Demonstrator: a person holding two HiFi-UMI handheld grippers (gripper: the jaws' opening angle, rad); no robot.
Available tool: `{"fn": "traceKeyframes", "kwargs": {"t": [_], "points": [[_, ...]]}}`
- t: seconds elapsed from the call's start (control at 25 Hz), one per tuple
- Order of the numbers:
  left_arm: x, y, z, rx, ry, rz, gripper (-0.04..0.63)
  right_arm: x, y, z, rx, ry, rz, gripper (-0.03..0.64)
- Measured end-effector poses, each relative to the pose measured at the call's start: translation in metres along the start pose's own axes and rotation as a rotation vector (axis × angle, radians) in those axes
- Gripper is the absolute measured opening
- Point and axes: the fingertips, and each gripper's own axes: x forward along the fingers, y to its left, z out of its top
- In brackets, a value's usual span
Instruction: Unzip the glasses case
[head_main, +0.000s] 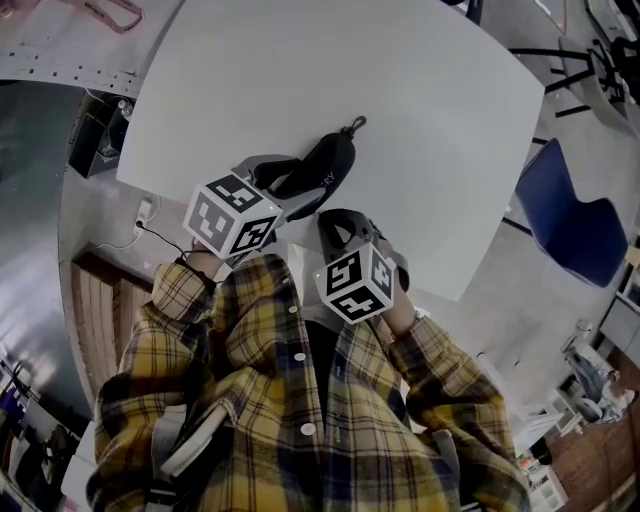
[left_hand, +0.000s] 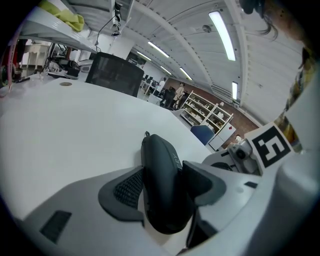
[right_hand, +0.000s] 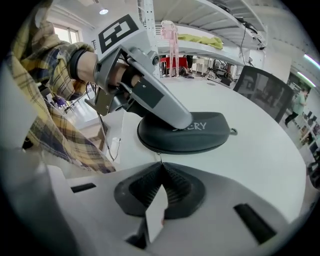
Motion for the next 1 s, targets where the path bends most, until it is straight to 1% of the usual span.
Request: {"fn": "traceKeyframes", "kwargs": {"t": [0.16,0.36,0.52,0.68,0.76,0.88,1.0], "points": [[-0.001,0.001,-0.001,0.003,0.002,0.004,0.255,-0.002,-0.016,-0.001,-0.026,0.002,-0.022,-0.002],[-0.001,0.001,-0.001,0.014,0.016,0.01,0.255,-0.003,-0.032,-0.001,-0.109,0.009,-0.031,-0.002],[0.0,0.002,-0.001,0.023,0.02,0.014,0.255,-0.002,-0.043,0.0,-0.218,0.016,-0.024,-0.002],[0.0,0.001,-0.001,0.029,0.022,0.013,0.255,-0.001,-0.052,-0.001,-0.417,0.008,0.02,-0.002],[0.0,0.001,-0.001,0.029,0.022,0.013,0.255,-0.001,-0.057,-0.001,-0.486,0.011,0.032,-0.002],[0.0,0.002,-0.001,0.028,0.023,0.013,0.255,0.001,-0.072,0.0,-0.536,0.023,0.014,-0.002],[0.0,0.002,-0.001,0.03,0.025,0.011,0.255,0.002,-0.091,0.002,-0.545,0.033,-0.007,-0.002]]}}
